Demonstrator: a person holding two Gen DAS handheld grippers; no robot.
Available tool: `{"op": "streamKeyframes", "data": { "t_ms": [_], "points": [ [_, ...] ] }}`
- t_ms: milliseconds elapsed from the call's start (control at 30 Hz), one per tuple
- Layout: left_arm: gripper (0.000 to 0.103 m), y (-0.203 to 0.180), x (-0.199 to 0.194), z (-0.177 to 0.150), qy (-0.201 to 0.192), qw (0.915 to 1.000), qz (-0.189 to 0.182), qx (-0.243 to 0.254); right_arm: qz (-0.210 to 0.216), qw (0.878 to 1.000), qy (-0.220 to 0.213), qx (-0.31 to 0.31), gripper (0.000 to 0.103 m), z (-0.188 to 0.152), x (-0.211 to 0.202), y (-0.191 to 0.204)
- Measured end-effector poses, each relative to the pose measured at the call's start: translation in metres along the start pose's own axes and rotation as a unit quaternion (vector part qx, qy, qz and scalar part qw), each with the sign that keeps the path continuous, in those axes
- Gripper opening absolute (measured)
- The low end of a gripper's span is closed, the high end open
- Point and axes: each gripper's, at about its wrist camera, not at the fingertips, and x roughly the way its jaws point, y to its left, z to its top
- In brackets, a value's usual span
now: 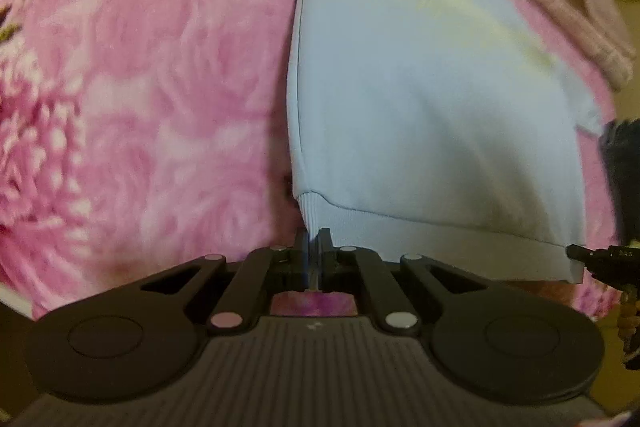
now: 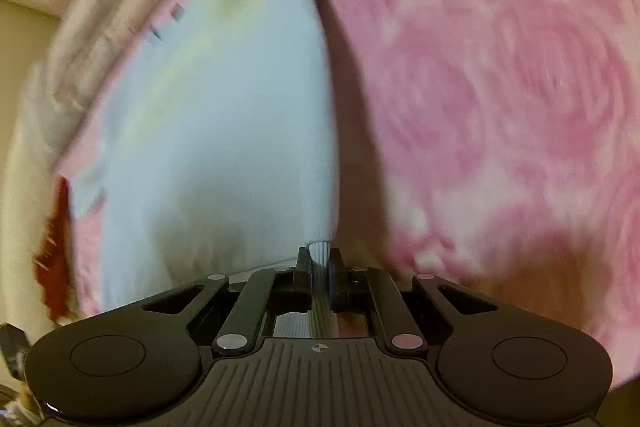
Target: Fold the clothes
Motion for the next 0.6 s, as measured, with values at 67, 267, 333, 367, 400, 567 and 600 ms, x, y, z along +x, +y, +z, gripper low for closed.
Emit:
{"op": "streamKeyframes", "data": {
  "t_ms": [67,267,333,367,400,567,600],
  "points": [
    [0.003,-0.002,0.014,-0.004,0.011,0.9995,0.03,0.007,-0.033,0.999,0.01,0.011,0.006,-0.01,0.017,-0.005],
    [0.006,-0.017,0.013,0.006,0.058,0.9947,0.063,0.057,-0.053,0.998,0.032,-0.005,0.081,-0.005,0.011,-0.006],
    [0.006,-0.021,0.001,0.014,0.054,0.9953,0.057,0.057,-0.074,0.997,0.004,-0.019,0.083,0.004,-0.006,-0.009],
    [0.006,-0.025,-0.006,0.02,0.04,0.9963,0.053,0.055,-0.081,0.996,-0.017,-0.017,0.083,0.013,-0.016,-0.014],
    [0.006,-0.028,-0.013,0.027,0.027,0.997,0.048,0.054,-0.086,0.996,-0.039,-0.007,0.083,0.023,-0.025,-0.022],
    [0.006,-0.051,-0.018,0.077,-0.046,0.9989,0.008,0.012,-0.064,0.979,-0.171,0.094,0.075,0.096,-0.055,-0.076],
    [0.006,-0.055,-0.014,0.088,-0.053,0.9986,0.0,0.004,-0.055,0.972,-0.199,0.11,0.066,0.113,-0.058,-0.085]
  ]
}}
